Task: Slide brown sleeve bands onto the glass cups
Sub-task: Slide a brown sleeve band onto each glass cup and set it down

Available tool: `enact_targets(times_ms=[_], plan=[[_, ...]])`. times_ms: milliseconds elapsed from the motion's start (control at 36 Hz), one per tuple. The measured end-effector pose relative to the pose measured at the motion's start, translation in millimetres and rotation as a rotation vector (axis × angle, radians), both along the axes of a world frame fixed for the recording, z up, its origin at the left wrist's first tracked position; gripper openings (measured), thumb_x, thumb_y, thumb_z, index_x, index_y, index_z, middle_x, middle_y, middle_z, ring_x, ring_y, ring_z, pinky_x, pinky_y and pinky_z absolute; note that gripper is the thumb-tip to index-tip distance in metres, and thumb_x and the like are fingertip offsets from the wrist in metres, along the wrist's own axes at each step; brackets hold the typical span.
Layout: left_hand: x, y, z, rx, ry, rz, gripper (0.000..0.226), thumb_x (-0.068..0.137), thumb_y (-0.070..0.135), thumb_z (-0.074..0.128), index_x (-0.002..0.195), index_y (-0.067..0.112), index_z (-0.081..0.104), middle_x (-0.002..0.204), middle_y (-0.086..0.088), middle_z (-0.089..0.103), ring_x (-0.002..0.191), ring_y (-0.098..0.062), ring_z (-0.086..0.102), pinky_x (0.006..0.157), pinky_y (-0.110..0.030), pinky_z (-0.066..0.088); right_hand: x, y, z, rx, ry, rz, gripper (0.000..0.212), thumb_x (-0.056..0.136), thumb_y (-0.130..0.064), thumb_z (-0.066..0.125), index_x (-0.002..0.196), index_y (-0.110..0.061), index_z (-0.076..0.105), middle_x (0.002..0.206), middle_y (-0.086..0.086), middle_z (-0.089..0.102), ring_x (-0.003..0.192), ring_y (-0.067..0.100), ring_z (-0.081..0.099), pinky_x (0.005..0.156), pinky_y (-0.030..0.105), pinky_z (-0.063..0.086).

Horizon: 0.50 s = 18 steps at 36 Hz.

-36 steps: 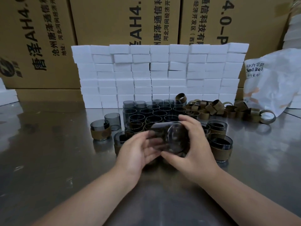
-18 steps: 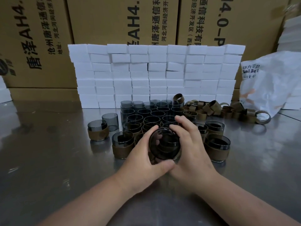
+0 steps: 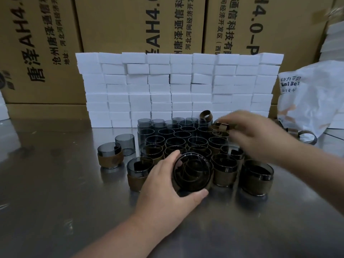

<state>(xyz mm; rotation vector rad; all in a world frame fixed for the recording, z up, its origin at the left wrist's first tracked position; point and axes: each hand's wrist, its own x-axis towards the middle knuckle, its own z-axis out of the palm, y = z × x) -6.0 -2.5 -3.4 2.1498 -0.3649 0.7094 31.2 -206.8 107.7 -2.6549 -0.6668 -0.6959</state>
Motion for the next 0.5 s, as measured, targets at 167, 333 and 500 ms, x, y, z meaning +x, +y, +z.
enact_targets(times_ms=[167,333,500], plan=[[-4.2,-0.7,6.0,0.073,0.04,-0.018,0.076,0.046,0.072,0.058,0.11,0.072,0.016,0.099,0.066,0.009,0.1,0.039,0.012,0.079,0.011,0.016,93.8,-45.8,10.5,-0.106,0.26,-0.385,0.038,0.094,-0.02,0.048,0.132,-0.02,0.051,0.136,0.005,0.051,0.12,0.023,0.048,0.091,0.029,0.037],[-1.6,0.5,5.7,0.082,0.071,-0.018,0.077,0.041,0.078,0.054,0.103,0.077,0.007,0.103,0.064,0.01,0.101,0.038,0.011,0.08,0.007,0.02,149.2,-46.2,-5.9,-0.377,0.452,-0.496,0.034,0.097,-0.01,0.037,0.128,-0.011,0.052,0.13,0.014,0.053,0.114,0.029,0.05,0.09,0.031,0.04],[-0.9,-0.5,4.8,0.108,0.071,0.03,0.084,0.034,0.081,0.046,0.101,0.081,-0.004,0.109,0.061,0.006,0.104,0.038,0.006,0.078,0.006,0.022,179.9,-22.6,-16.2,-0.425,0.512,-0.482,0.025,0.091,-0.006,0.048,0.115,-0.009,0.054,0.103,0.009,0.053,0.085,0.022,0.052,0.068,0.026,0.041]])
